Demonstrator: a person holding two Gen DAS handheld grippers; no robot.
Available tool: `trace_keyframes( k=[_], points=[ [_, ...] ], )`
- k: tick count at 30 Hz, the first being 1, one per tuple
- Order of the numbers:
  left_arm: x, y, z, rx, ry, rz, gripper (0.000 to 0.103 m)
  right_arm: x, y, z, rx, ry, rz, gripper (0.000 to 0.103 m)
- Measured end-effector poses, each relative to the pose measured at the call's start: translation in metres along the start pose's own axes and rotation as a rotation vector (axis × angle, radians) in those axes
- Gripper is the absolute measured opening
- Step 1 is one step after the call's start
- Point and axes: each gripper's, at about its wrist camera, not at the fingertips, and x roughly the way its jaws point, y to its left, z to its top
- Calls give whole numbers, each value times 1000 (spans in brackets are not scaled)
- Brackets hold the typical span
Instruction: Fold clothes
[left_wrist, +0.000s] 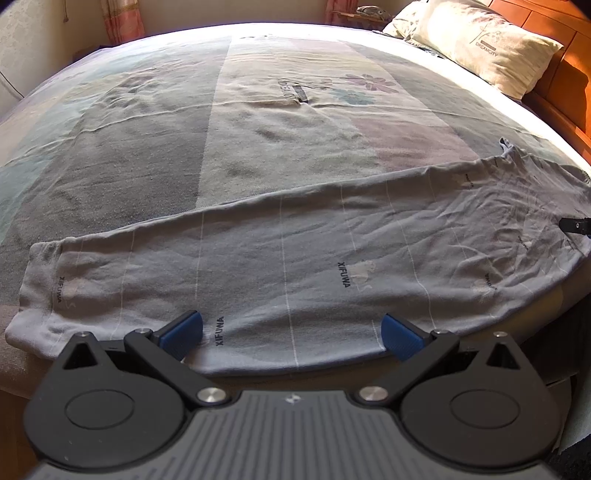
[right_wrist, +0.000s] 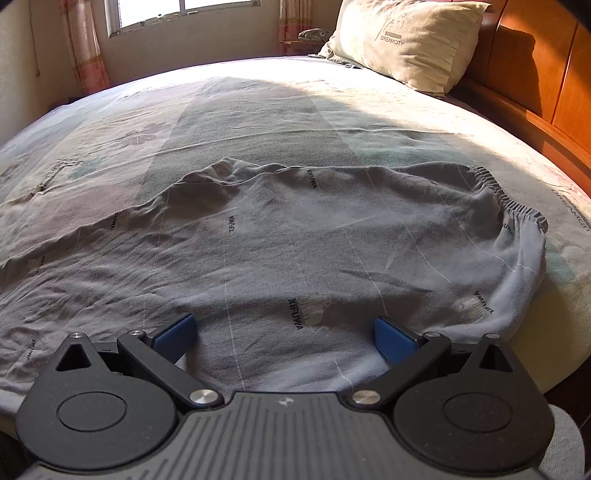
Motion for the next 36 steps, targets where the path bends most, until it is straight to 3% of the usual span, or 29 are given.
trace_keyframes(
  k=[5, 9, 13, 18, 22, 29, 32, 36],
  points=[
    [2, 0, 2, 10, 7, 0, 102, 1, 14, 17, -67, -37, -53, 103],
    [2, 3, 3, -2, 10, -11, 102, 15, 8, 25, -5, 9, -74, 103],
    [2, 5, 5, -9, 19, -18, 102, 10, -7, 15, 43, 41, -23, 103],
    [4, 4, 7, -27, 21, -5, 102, -14, -17, 4, 9, 51, 36, 103],
    [6, 1, 8, -14, 31, 15, 102, -23, -10, 13, -12, -3, 65, 103],
    [4, 3, 6, -15, 21, 0, 102, -11, 15, -7, -116, 62, 76, 103],
    [3, 5, 7, -20, 19, -6, 102, -24, 20, -9, -140, 67, 92, 103],
    [3, 5, 7, -17, 19, -6, 102, -39, 42, -5, -197, 7, 151, 103]
  ],
)
